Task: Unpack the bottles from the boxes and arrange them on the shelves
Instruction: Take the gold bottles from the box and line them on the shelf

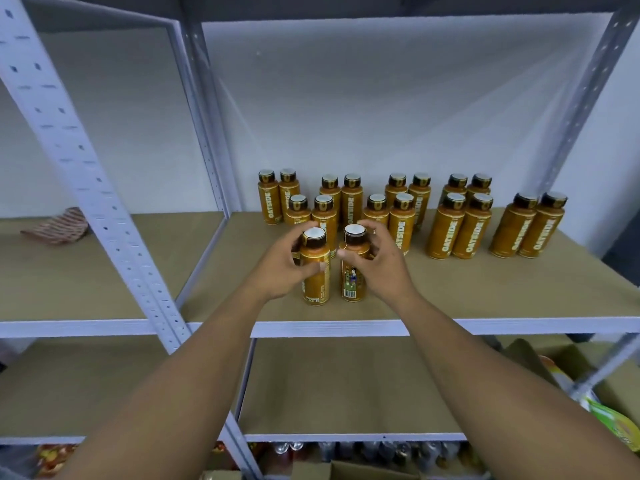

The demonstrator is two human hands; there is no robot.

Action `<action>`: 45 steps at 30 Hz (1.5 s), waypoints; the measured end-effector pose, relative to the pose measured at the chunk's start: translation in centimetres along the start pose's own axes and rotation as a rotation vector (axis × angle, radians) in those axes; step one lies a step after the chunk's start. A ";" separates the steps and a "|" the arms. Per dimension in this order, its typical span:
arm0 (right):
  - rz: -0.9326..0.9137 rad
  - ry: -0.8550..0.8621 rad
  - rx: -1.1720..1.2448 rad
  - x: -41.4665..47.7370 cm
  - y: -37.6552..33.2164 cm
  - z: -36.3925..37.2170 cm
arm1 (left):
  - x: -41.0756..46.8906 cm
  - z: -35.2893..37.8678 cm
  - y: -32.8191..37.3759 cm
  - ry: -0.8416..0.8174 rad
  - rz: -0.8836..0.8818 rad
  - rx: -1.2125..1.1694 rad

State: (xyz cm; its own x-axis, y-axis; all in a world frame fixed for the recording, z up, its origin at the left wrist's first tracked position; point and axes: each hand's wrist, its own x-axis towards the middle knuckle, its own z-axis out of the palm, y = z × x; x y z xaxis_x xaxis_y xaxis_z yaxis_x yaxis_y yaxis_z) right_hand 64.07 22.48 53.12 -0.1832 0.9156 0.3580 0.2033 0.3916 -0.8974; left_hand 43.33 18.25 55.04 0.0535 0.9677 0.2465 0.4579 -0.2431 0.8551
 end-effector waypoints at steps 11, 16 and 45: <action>0.028 -0.111 -0.010 1.2 0.7 -0.8 | 1.3 -0.3 -0.2 -0.038 -0.056 -0.012; 0.055 -0.049 -0.125 1.7 -1.5 -1.7 | 1.8 -1.5 1.5 -0.010 -0.081 -0.051; -0.024 -0.268 -0.529 5.7 -4.5 -2.7 | 3.9 -2.6 1.7 0.005 -0.152 0.075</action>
State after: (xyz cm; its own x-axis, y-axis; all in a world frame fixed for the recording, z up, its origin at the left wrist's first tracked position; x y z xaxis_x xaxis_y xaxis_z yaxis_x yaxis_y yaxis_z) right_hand 64.74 26.23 59.86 -0.4158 0.8781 0.2369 0.6357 0.4669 -0.6147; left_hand 42.04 21.48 58.63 -0.0256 0.9925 0.1196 0.5251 -0.0885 0.8464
